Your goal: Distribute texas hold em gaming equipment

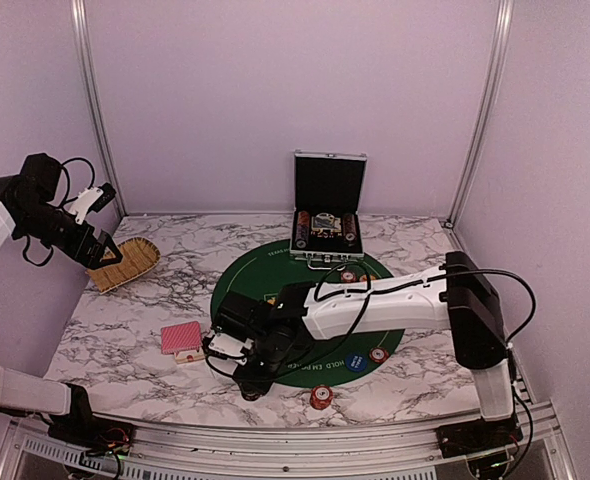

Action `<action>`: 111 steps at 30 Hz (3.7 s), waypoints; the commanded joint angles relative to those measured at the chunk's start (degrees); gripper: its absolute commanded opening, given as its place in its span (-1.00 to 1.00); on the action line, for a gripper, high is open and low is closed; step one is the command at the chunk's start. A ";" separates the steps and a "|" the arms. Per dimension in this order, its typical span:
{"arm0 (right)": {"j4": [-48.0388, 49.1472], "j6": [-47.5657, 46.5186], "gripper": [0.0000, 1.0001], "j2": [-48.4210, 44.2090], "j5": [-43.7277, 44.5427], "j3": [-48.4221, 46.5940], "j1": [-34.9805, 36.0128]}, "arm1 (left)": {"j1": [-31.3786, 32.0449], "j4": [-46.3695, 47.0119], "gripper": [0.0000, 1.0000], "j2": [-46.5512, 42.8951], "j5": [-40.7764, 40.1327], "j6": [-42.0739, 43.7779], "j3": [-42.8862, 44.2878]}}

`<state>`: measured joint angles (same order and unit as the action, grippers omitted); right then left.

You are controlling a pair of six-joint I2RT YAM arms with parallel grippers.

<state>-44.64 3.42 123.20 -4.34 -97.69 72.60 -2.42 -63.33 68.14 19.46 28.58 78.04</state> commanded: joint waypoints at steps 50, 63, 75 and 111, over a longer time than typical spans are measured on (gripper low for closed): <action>11.55 7.92 -0.69 -22.64 -2.16 38.10 -19.12 | 0.07 -2.50 0.98 0.33 1.45 -0.06 2.47; 11.77 8.46 -0.53 -22.23 -2.21 38.80 -18.85 | 0.10 -2.54 0.98 0.51 1.72 0.45 2.03; 9.12 8.12 0.18 -23.27 -0.88 35.74 -18.81 | 0.11 -3.07 0.98 0.59 1.08 1.45 1.33; 8.86 17.53 0.98 -29.88 -2.03 19.97 -19.95 | 15.88 4.33 0.98 12.73 0.12 30.49 -19.19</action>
<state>-37.67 18.72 95.79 -5.78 -75.33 53.32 12.27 -61.30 78.08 20.18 53.39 58.94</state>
